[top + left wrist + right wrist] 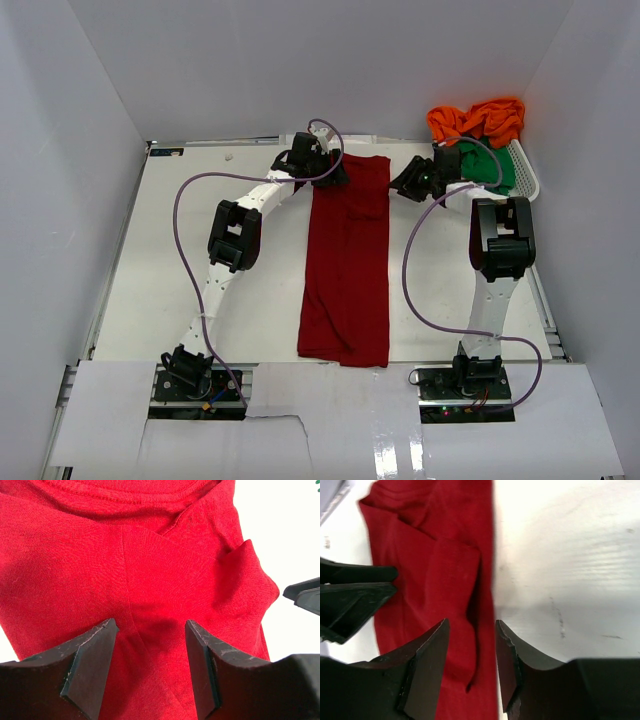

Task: Fold and stack the t-shirts
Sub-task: Rotate the tshirt 90 degrees

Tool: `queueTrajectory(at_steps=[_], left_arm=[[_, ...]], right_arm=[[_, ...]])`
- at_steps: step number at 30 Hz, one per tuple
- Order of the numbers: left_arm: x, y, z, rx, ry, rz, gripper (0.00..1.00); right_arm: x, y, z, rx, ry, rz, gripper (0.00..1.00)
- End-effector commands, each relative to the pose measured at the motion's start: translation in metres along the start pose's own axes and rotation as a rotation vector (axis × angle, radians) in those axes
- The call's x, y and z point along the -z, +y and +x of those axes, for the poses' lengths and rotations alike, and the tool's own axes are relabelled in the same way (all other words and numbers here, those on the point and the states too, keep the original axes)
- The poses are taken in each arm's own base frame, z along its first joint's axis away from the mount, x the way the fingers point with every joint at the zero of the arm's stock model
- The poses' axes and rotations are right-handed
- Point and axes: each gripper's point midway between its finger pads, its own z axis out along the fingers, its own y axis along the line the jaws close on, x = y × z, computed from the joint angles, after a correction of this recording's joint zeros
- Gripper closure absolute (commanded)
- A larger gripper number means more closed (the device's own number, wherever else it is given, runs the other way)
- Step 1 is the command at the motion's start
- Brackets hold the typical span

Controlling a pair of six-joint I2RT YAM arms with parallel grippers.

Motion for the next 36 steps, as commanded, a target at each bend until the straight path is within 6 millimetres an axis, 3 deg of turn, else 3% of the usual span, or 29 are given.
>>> queueTrajectory(at_steps=[1,4,5,6,8,9,12,14,17,20,21,23,26,31,34,36], left_arm=[[-0.003,0.010,0.015,-0.007,0.040,-0.046,0.31],[-0.003,0.011,0.014,-0.008,0.037,-0.050,0.31],[-0.002,0.011,0.014,-0.009,0.038,-0.052,0.31],[-0.002,0.012,0.014,-0.010,0.037,-0.058,0.31],[-0.001,0.013,0.013,-0.013,0.035,-0.064,0.31],[-0.001,0.014,0.012,-0.015,0.032,-0.071,0.31],[0.001,0.015,0.011,-0.018,0.029,-0.085,0.31],[0.001,0.018,0.011,-0.019,0.027,-0.099,0.31],[0.001,0.020,0.010,-0.018,0.023,-0.107,0.31],[-0.001,0.023,0.012,-0.012,0.024,-0.120,0.31],[-0.001,0.024,0.014,-0.011,0.027,-0.125,0.31],[-0.001,0.028,0.014,-0.006,0.025,-0.142,0.31],[-0.002,0.032,0.015,0.002,0.025,-0.165,0.31],[-0.002,0.034,0.016,0.010,0.025,-0.179,0.31],[-0.002,0.034,0.017,0.013,0.030,-0.178,0.31],[-0.001,0.035,0.017,0.009,0.031,-0.184,0.31]], right_arm=[[0.018,0.015,-0.028,0.079,-0.071,0.046,0.52],[0.010,0.027,-0.039,0.113,-0.070,0.014,0.55],[0.010,0.041,-0.053,0.127,-0.080,-0.011,0.57],[-0.002,0.039,-0.047,0.125,-0.041,-0.040,0.60],[-0.007,0.062,-0.061,0.148,-0.045,-0.121,0.69],[-0.018,0.059,-0.057,0.143,-0.027,-0.132,0.71],[-0.025,0.080,-0.068,0.158,-0.025,-0.196,0.84],[-0.042,0.073,-0.059,0.112,0.021,-0.210,0.92],[-0.055,0.075,-0.046,0.054,0.083,-0.274,0.92],[-0.063,0.062,-0.024,-0.005,0.129,-0.292,0.92],[-0.064,0.052,-0.008,-0.031,0.159,-0.278,0.92],[-0.063,0.044,0.000,-0.048,0.166,-0.251,0.92],[-0.064,0.014,0.018,-0.060,0.198,-0.124,0.92],[-0.063,-0.003,0.016,-0.017,0.167,-0.019,0.92],[-0.067,0.005,0.002,0.010,0.143,-0.047,0.92],[-0.067,0.025,-0.017,0.041,0.111,-0.106,0.92]])
